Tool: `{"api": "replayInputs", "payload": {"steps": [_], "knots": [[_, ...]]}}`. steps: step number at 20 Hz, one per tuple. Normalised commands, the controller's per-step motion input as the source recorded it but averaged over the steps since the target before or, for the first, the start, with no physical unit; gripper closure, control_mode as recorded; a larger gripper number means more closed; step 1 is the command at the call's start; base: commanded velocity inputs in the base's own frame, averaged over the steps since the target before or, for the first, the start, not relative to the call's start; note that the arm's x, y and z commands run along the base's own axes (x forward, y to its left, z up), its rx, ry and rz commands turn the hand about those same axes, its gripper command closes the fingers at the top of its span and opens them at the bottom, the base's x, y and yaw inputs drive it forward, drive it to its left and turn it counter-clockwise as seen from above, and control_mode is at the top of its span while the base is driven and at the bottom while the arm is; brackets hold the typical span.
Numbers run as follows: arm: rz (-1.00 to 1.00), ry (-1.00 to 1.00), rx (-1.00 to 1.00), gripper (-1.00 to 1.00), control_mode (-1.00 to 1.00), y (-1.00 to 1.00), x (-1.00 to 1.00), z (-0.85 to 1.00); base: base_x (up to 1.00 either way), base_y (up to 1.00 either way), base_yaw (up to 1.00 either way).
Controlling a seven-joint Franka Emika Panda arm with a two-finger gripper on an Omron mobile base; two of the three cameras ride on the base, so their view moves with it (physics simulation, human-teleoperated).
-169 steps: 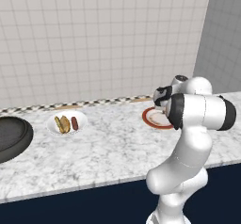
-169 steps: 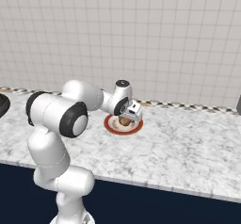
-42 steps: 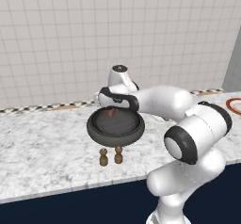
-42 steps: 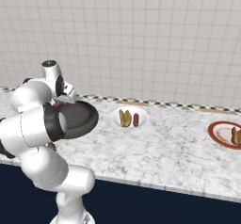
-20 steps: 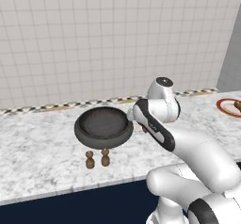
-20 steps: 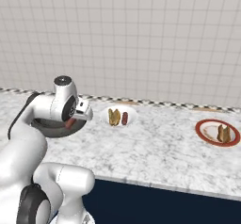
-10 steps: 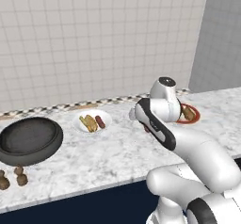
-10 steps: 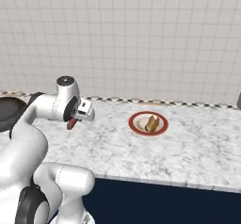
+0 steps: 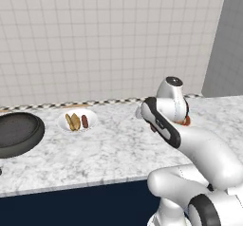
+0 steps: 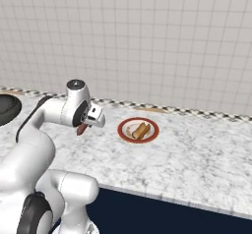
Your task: Place one bun and one sausage from the bowl on each plate.
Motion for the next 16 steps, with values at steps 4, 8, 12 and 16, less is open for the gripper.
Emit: {"api": "replayInputs", "payload": {"steps": [4, 8, 12, 16], "knots": [[0.06, 0.12, 0.0, 1.0, -1.0, -0.05, 0.86, 0.0, 0.0, 0.0, 0.0], [-0.01, 0.14, 0.0, 1.0, -1.0, -0.45, 0.77, 0.07, 0.0, 0.0, 0.0], [-0.25, 0.02, -0.01, 1.0, -1.0, -0.96, 0.6, -0.07, 0.0, 0.0, 0.0], [-0.33, 0.08, -0.1, 1.0, -1.0, -0.82, 0.34, -0.3, 0.0, 0.0, 0.0]]}}
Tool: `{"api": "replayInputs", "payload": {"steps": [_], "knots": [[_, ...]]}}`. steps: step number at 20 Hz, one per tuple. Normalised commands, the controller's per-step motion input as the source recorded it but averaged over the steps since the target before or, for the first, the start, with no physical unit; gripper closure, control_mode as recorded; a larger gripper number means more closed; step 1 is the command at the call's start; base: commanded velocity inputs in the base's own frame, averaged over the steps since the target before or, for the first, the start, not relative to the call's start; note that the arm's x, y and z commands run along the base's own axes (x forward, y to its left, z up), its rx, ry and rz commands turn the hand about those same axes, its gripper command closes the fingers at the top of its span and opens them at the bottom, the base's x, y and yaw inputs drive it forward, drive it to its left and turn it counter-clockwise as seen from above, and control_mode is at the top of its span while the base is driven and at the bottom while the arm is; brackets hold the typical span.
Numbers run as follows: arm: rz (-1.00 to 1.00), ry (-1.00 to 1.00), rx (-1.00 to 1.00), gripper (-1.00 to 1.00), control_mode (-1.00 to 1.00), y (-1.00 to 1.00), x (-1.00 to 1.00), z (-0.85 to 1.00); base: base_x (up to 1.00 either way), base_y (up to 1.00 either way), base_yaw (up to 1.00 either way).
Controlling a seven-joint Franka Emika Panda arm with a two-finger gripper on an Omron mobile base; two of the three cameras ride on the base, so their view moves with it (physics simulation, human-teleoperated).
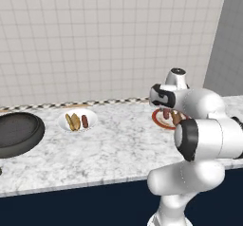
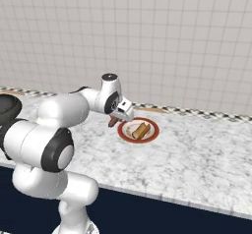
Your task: Place one bun and one sausage from the bowl on each plate.
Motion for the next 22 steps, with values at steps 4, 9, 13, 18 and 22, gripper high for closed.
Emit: {"api": "replayInputs", "payload": {"steps": [4, 9, 13, 18, 22], "knots": [[-0.26, 0.04, -0.2, 1.0, -1.0, -0.34, 0.02, -0.17, 0.0, 0.0, 0.0], [-0.03, -0.01, -0.01, 1.0, -1.0, -0.06, -0.05, -0.08, 0.0, 0.0, 0.0], [0.0, 0.0, 0.01, -1.0, -1.0, -0.12, 0.08, -0.19, 0.0, 0.0, 0.0], [0.0, 0.0, 0.0, -1.0, -1.0, -0.08, 0.02, 0.0, 0.0, 0.0, 0.0], [0.03, -0.01, 0.0, -1.0, -1.0, 0.0, 0.01, 0.05, 0.0, 0.0, 0.0]]}}
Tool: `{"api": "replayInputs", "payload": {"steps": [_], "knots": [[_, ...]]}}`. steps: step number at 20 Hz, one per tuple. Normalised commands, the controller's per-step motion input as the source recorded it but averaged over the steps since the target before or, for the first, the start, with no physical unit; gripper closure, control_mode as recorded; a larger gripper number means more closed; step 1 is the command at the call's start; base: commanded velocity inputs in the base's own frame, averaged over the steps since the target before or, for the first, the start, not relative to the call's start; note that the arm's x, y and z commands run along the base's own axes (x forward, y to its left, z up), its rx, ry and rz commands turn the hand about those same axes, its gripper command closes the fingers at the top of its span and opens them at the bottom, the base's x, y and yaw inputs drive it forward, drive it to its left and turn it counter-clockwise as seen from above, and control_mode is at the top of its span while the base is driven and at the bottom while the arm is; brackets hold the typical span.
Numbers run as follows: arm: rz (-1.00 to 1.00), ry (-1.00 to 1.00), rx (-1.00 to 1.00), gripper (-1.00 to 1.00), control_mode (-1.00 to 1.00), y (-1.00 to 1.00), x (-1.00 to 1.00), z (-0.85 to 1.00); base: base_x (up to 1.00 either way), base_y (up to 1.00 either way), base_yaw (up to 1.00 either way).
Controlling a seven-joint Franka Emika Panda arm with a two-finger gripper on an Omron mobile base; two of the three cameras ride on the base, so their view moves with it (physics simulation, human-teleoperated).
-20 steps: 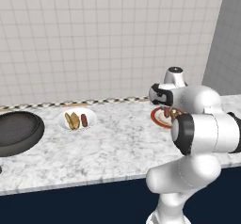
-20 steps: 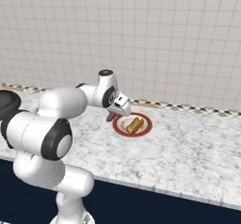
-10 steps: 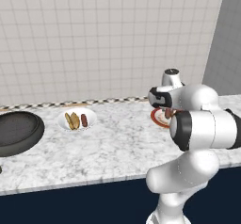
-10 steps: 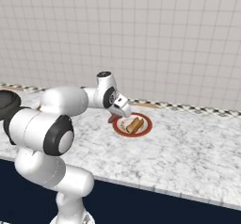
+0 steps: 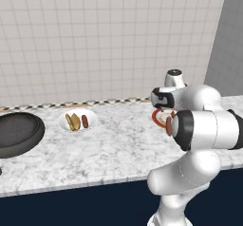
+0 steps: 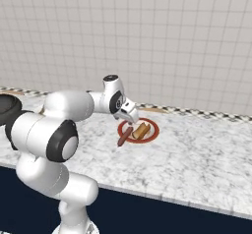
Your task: Place one bun and one sausage from the bowl on each plate.
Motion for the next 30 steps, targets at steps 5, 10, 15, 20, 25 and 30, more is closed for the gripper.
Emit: {"api": "replayInputs", "payload": {"steps": [5, 10, 15, 20, 25, 30], "knots": [[0.03, 0.0, -0.01, -1.0, -1.0, 0.04, -0.12, 0.41, 0.0, 0.0, 0.0], [0.01, -0.04, -0.01, -1.0, -1.0, 0.67, -1.0, 0.5, 0.0, 0.0, 0.0], [0.01, 0.0, -0.03, -1.0, -1.0, 1.0, -1.0, 0.26, 0.0, 0.0, 0.0], [0.11, 0.0, -0.17, -1.0, -1.0, 1.0, -1.0, 0.57, 0.0, 0.0, 0.0], [0.15, 0.0, -0.09, -1.0, -1.0, 0.64, -0.79, 0.36, 0.0, 0.0, 0.0], [0.0, 0.05, 0.0, -1.0, -1.0, 0.0, -0.03, -0.1, 0.0, 0.0, 0.0]]}}
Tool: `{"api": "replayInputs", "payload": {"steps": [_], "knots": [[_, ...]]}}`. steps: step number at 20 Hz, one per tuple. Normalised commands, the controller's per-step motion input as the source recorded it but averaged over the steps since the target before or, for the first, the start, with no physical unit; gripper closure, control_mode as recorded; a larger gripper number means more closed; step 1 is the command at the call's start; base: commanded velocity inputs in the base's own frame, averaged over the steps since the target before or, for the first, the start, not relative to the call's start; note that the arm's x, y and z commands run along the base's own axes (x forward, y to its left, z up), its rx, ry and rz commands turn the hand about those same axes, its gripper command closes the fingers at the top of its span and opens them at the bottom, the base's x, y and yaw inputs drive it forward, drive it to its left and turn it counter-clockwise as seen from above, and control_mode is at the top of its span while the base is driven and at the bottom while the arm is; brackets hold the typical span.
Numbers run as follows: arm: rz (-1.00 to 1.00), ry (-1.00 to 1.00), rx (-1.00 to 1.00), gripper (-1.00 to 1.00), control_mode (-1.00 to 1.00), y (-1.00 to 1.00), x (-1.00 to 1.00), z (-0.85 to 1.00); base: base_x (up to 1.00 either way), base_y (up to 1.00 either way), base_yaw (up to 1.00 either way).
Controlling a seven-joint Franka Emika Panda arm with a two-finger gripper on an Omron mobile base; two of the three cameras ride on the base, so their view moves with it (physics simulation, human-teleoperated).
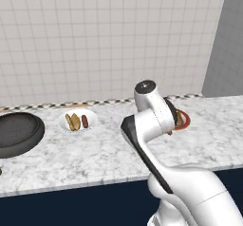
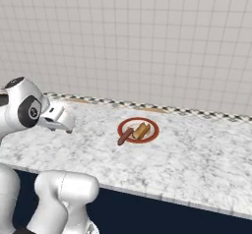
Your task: Place one bun and one sausage from the bowl on each plate.
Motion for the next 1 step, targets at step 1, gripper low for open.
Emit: {"api": "replayInputs", "payload": {"steps": [1], "knots": [[0.0, 0.11, 0.0, -1.0, -1.0, -0.04, 0.0, -0.24, 0.0, 0.0, 0.0]]}}
